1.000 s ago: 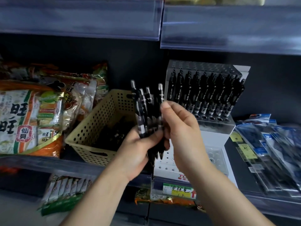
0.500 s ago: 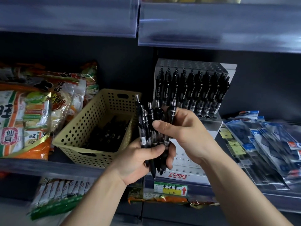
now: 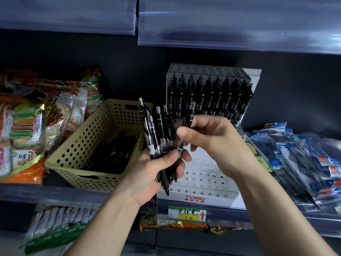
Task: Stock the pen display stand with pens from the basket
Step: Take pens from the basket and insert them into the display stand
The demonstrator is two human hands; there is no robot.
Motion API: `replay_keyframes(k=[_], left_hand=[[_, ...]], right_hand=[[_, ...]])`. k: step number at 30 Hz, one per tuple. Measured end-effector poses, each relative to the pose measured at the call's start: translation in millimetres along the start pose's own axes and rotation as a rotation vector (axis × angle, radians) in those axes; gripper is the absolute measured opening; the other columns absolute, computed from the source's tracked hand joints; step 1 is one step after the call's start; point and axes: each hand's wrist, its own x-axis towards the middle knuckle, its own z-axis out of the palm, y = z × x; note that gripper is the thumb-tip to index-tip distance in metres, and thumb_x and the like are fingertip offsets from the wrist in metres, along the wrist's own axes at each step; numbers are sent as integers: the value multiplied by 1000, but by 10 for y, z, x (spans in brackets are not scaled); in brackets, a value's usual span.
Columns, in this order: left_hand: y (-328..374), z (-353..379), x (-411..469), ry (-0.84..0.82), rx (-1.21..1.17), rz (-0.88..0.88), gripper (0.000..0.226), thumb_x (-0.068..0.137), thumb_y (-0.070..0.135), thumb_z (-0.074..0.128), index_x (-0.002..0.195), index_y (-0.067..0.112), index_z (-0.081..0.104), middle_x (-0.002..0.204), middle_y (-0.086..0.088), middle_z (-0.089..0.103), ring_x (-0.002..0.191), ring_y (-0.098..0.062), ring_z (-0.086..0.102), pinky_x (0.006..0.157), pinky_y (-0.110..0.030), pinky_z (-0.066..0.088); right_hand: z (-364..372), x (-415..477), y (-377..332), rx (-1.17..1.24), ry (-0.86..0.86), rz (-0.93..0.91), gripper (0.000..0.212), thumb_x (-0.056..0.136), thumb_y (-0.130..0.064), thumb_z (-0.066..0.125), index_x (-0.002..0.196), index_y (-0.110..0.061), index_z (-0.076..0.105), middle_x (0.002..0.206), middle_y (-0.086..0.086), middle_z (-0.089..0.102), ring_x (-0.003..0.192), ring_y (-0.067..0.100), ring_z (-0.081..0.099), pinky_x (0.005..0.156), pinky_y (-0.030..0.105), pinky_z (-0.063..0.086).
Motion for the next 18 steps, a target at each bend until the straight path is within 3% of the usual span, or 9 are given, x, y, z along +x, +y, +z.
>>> replay_keyframes(k=[3, 5, 7, 12, 14, 18], left_hand=[[-9, 44, 19, 91, 11, 24, 18, 80, 9, 59, 83, 20, 73, 76, -8, 64, 55, -18, 50, 56, -31, 42], [-20, 60, 29, 170, 1, 39, 16, 78, 5, 67, 83, 19, 74, 76, -9, 65, 55, -18, 50, 53, -29, 41], [-30, 66, 39, 253, -13, 52, 16, 72, 5, 68, 85, 14, 73, 75, -10, 66, 56, -19, 50, 51, -28, 41], [-57, 126, 55, 377, 18, 68, 23, 63, 7, 70, 86, 11, 72, 76, -10, 66, 58, -18, 53, 50, -28, 42], [-52, 154, 61, 375, 30, 67, 15, 66, 11, 69, 80, 16, 74, 77, -9, 69, 59, -17, 54, 51, -27, 42], [-41, 187, 65, 422, 18, 29, 16, 83, 21, 59, 87, 13, 73, 83, -11, 72, 58, -17, 53, 50, -27, 39]], right_hand=[[-2, 21, 19, 53, 62, -5, 25, 78, -13, 75, 76, 5, 58, 68, 21, 58, 61, 15, 52, 60, 24, 45], [28, 30, 30, 125, 108, 4, 13, 78, -4, 72, 83, -6, 61, 74, 17, 66, 65, 14, 58, 60, 22, 46], [62, 38, 35, 166, 130, 26, 16, 79, -4, 71, 88, -10, 60, 83, 20, 70, 67, 19, 61, 60, 24, 49], [65, 39, 51, 148, 209, 40, 13, 78, -7, 72, 85, 1, 65, 65, 2, 68, 57, 12, 62, 57, 23, 53], [48, 33, 29, 171, 228, 33, 16, 79, -6, 70, 89, 6, 66, 68, 6, 70, 57, 12, 65, 58, 22, 54], [-45, 30, -72, 199, 426, -99, 18, 70, -13, 75, 85, -9, 66, 68, 3, 72, 59, 15, 67, 58, 25, 55]])
